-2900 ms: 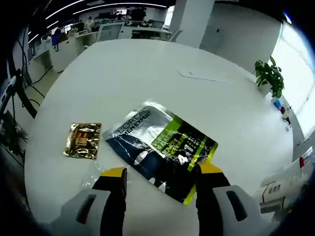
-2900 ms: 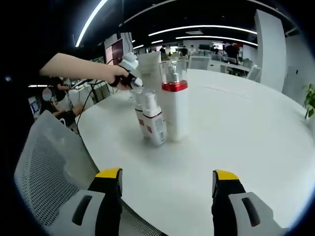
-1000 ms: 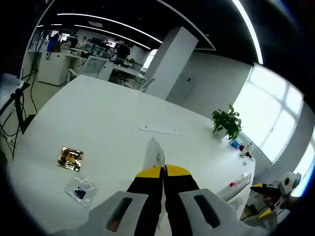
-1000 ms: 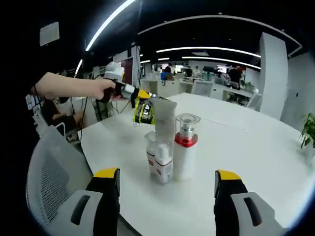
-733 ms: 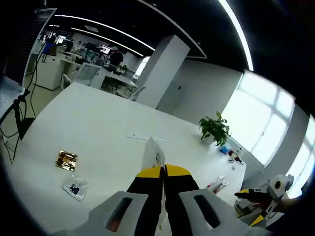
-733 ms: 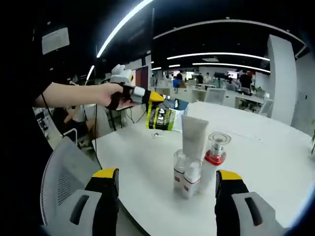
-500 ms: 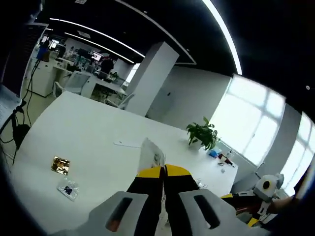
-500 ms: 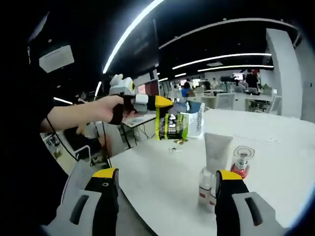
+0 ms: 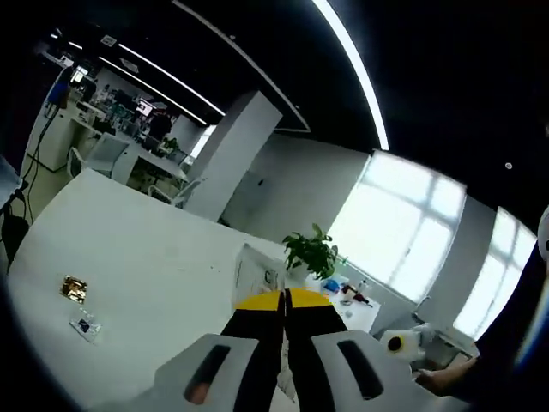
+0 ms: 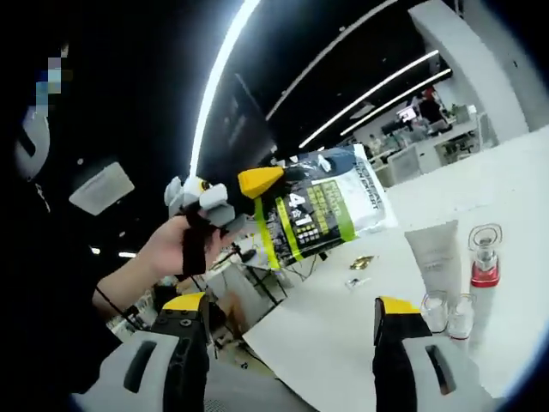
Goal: Arrange the skincare products in the storage area until every visible bottle or jar stands upright without overlapping.
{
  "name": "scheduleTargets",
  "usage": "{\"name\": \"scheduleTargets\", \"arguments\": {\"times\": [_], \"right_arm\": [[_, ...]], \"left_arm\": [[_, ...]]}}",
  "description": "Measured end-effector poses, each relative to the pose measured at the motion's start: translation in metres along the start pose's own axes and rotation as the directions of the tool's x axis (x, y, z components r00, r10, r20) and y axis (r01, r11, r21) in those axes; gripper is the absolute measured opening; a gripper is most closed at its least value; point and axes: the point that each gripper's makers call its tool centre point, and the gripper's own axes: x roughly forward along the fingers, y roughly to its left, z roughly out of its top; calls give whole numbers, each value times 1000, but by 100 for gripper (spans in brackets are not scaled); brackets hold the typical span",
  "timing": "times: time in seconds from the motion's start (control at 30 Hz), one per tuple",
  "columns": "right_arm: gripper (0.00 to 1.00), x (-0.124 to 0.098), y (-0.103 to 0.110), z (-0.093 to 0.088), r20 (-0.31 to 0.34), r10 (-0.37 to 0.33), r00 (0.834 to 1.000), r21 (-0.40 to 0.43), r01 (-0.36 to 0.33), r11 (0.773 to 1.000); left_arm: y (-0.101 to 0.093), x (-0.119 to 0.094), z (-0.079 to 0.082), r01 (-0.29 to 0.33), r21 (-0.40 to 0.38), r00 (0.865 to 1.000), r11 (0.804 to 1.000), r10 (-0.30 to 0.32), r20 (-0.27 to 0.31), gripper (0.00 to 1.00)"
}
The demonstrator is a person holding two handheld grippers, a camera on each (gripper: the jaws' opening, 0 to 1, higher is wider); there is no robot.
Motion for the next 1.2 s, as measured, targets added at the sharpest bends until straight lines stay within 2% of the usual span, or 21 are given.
{"name": "scheduleTargets", "arguments": {"times": [0.07, 0.13, 0.3, 0.37, 0.4, 0.43, 0.53, 0.6, 0.63, 0.73, 0.8, 0.83, 0.87, 0.93, 0.97, 1.0, 1.03, 1.07, 1.13, 1.2], "right_arm": [[81, 1, 0, -2, 5, 15, 1000, 20, -15, 1000], [81, 2, 2, -1, 29, 31, 999, 79, -33, 996], [80, 3, 12, 9, 126, 106, 986, 224, -132, 966], [78, 4, 17, 18, 203, 129, 971, 314, -190, 930], [77, 4, 17, 25, 252, 127, 959, 380, -219, 899], [76, 5, 17, 27, 270, 129, 954, 404, -234, 885], [70, 6, 26, 37, 336, 169, 926, 448, -315, 837], [63, 7, 30, 42, 364, 182, 913, 457, -346, 819], [60, 7, 31, 45, 377, 184, 908, 462, -357, 812], [52, 6, 32, 62, 464, 169, 869, 503, -416, 758], [44, 5, 30, 69, 496, 156, 854, 522, -437, 732], [41, 5, 31, 70, 498, 159, 853, 522, -441, 730], [40, 7, 29, 68, 485, 148, 862, 529, -425, 735], [33, 5, 24, 72, 493, 113, 862, 510, -392, 765], [27, 3, 22, 73, 498, 103, 861, 513, -388, 766], [23, 0, 20, 76, 514, 98, 852, 523, -402, 751], [21, -6, 18, 83, 549, 89, 831, 541, -434, 720], [16, -7, 16, 84, 552, 80, 830, 538, -428, 726], [10, -14, 12, 89, 566, 67, 822, 517, -417, 748], [5, -19, 13, 94, 560, 77, 825, 508, -415, 755]], "left_arm": [[-9, -1, -1, 14, -22, 1000, 1000, -14, 6, 0], [-18, -2, -2, 31, -29, 999, 999, -31, 17, 0], [-36, -5, -1, 86, -64, 996, 994, -84, 39, 0], [-46, -7, -1, 113, -81, 993, 990, -109, 54, 0], [-51, -8, -1, 122, -93, 991, 988, -117, 58, 0], [-55, -10, -2, 127, -91, 991, 988, -121, 65, 0], [-64, -16, -2, 156, -111, 985, 982, -147, 86, 0], [-73, -22, 0, 195, -152, 977, 969, -178, 114, 0], [-74, -24, 1, 197, -154, 976, 968, -179, 127, 0], [-81, -33, -2, 212, -163, 972, 964, -189, 142, 0], [-87, -37, -5, 223, -158, 969, 962, -201, 143, 0], [-88, -39, -7, 218, -157, 970, 963, -197, 142, 0], [-89, -40, -7, 223, -156, 968, 962, -201, 149, 0], [-92, -45, -10, 227, -154, 967, 962, -204, 151, 0], [-92, -47, -11, 229, -154, 966, 961, -205, 157, 0], [-92, -48, -10, 234, -159, 964, 959, -208, 165, 0], [-90, -50, -11, 229, -160, 965, 960, -201, 171, 0], [-89, -51, -11, 222, -163, 966, 961, -194, 171, 0], [-79, -53, -17, 175, -148, 977, 973, -153, 149, 0], [-77, -53, -21, 167, -152, 979, 974, -146, 140, 0]]}}
